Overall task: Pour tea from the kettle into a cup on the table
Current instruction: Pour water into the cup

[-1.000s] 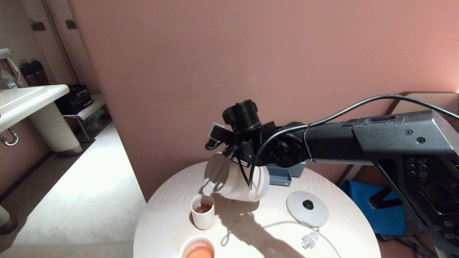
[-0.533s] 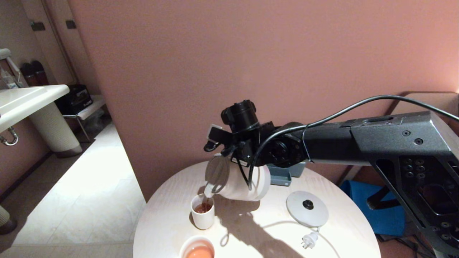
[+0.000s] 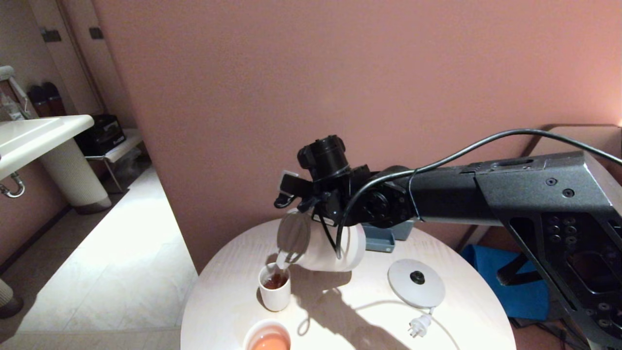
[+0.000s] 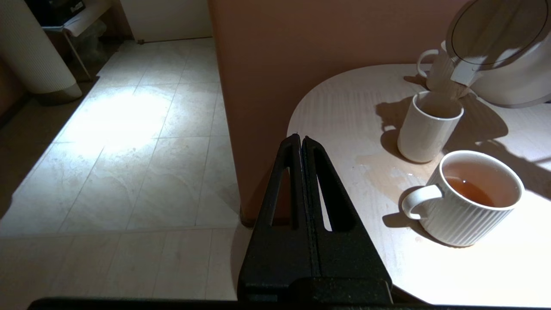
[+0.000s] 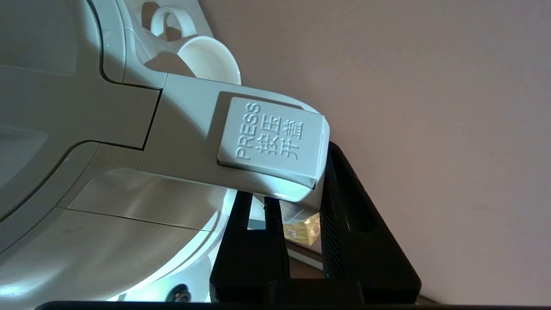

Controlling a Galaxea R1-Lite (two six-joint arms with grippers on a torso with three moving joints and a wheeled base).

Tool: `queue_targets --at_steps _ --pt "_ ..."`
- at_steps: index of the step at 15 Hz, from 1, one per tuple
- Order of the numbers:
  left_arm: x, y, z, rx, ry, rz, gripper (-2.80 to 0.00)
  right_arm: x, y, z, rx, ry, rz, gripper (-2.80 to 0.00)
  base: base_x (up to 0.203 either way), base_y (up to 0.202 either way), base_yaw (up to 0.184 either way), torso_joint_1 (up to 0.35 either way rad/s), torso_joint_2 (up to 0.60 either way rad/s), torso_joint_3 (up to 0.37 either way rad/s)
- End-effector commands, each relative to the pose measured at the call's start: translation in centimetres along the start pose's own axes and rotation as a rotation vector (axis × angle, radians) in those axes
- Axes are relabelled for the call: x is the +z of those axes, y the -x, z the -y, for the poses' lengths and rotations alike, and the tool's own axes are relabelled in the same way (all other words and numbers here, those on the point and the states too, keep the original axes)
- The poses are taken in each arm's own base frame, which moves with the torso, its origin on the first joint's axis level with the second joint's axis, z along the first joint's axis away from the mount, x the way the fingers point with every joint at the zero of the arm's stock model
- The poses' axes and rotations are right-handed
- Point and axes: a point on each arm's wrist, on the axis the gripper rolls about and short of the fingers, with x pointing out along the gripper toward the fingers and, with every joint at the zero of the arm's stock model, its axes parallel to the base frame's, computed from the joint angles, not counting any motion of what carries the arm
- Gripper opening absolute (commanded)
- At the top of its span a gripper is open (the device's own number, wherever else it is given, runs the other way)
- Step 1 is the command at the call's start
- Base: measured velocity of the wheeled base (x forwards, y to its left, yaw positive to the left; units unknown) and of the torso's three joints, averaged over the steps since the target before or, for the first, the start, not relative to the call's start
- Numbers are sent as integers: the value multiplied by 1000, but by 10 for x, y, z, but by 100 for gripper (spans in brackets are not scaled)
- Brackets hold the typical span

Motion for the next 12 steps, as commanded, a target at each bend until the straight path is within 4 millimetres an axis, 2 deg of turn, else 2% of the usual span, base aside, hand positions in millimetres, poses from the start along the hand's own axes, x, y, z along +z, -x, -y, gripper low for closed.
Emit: queue_targets --at_steps 1,12 --pt "0 0 0 0 1 0 -280 1 0 0 -2 10 -1 -280 0 0 0 0 0 0" --pt "0 0 0 0 1 0 -280 7 2 0 -16 37 13 -280 0 0 0 0 0 0"
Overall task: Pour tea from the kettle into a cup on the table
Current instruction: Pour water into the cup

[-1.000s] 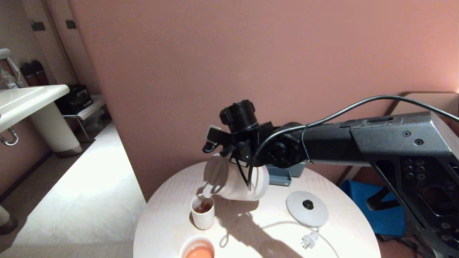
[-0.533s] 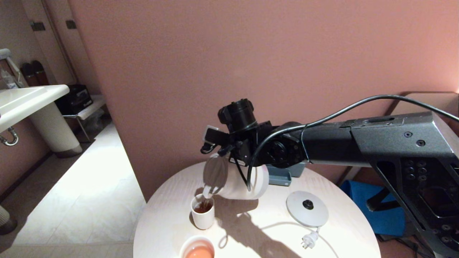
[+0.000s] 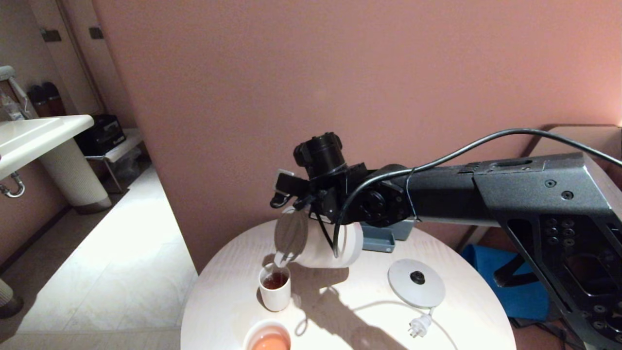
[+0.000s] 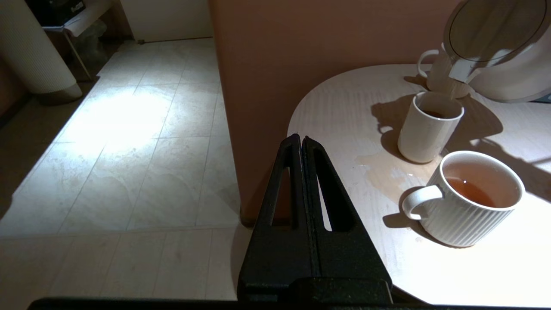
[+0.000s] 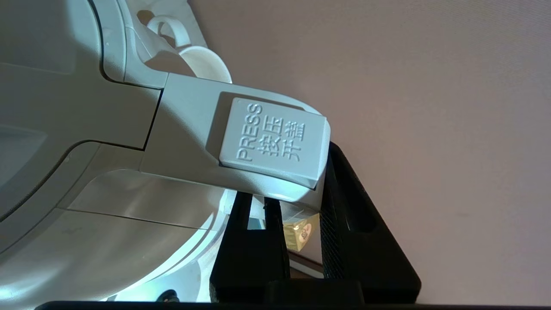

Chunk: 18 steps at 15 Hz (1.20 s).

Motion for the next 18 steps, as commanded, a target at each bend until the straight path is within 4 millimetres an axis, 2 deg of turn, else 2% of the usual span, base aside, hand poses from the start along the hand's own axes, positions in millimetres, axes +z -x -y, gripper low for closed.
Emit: queue_targets --at_steps 1,8,12,18 --pt "0 0 0 0 1 -1 -280 0 -1 -1 -2 6 -4 -280 0 0 0 0 0 0" --pt "0 0 0 0 1 -2 -280 -5 -1 -8 16 -87 -17 -280 0 0 0 0 0 0" --pt "0 0 0 0 1 -2 -280 -16 1 -16 43 -230 -57 -280 0 0 0 0 0 0" --pt "0 0 0 0 1 -2 -280 -35 9 -12 47 -461 -93 -280 0 0 0 0 0 0"
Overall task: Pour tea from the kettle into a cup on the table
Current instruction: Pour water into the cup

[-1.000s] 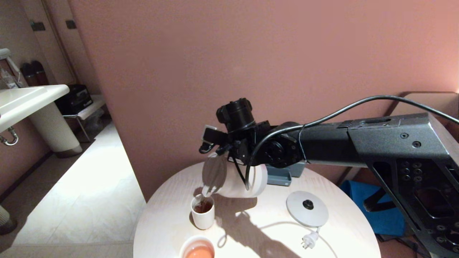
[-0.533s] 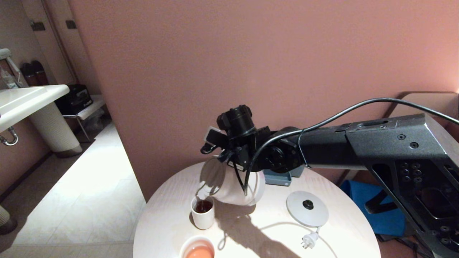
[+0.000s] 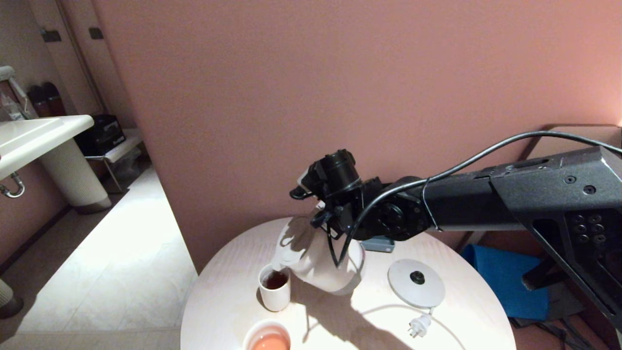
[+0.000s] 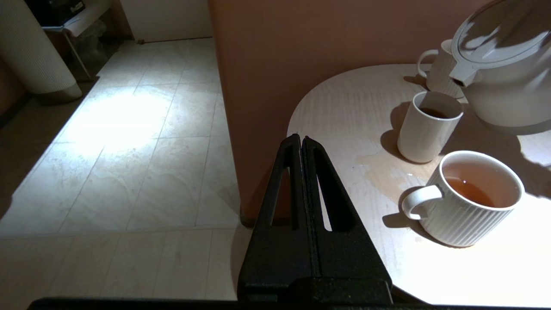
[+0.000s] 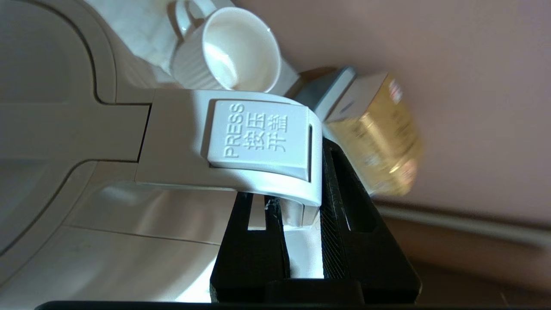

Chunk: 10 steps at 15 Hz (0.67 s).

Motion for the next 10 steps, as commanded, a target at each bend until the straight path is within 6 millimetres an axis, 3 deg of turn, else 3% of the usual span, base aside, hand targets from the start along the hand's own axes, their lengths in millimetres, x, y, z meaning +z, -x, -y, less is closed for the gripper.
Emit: queue_targets --at_steps 1,5,10 --pt "0 0 0 0 0 -2 -280 -3 5 4 -1 -56 -4 -280 0 0 0 0 0 0" --pt "0 0 0 0 0 0 -280 -17 7 -1 24 -210 5 -280 0 0 0 0 0 0" --pt "0 0 0 0 0 -2 -280 -57 0 -5 6 -333 -6 -280 0 0 0 0 0 0"
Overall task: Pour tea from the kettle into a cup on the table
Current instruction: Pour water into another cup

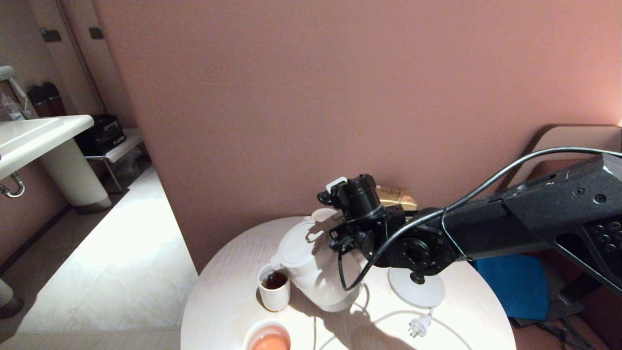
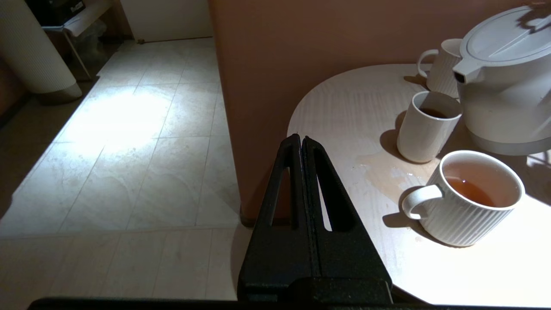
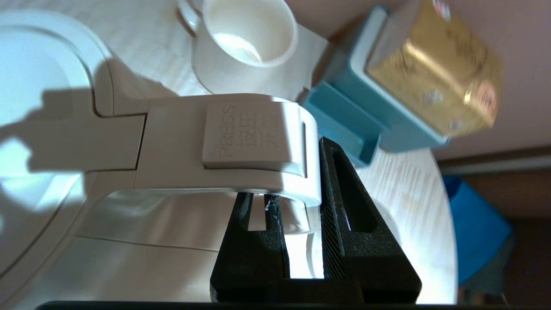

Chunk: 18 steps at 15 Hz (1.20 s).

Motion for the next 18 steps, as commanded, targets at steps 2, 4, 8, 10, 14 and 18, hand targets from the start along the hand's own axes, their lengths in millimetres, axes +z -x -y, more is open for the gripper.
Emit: queue_targets --at_steps 2,4,8,10,14,18 --pt "0 0 0 0 1 0 -280 -24 0 15 -17 -12 -28 -280 0 0 0 0 0 0" --pt "0 0 0 0 1 0 -280 -28 9 30 -21 -39 -14 -280 0 0 0 0 0 0" --pt "0 0 0 0 1 -2 -280 -34 40 49 5 -61 2 -280 0 0 0 0 0 0" --pt "0 0 0 0 1 -2 -280 -33 58 58 10 -69 25 -280 0 0 0 0 0 0" --pt "0 0 0 0 1 -2 -280 -29 82 55 18 10 67 -280 0 0 0 0 0 0" --pt "0 0 0 0 1 -2 -280 -19 93 37 40 161 116 -280 0 0 0 0 0 0"
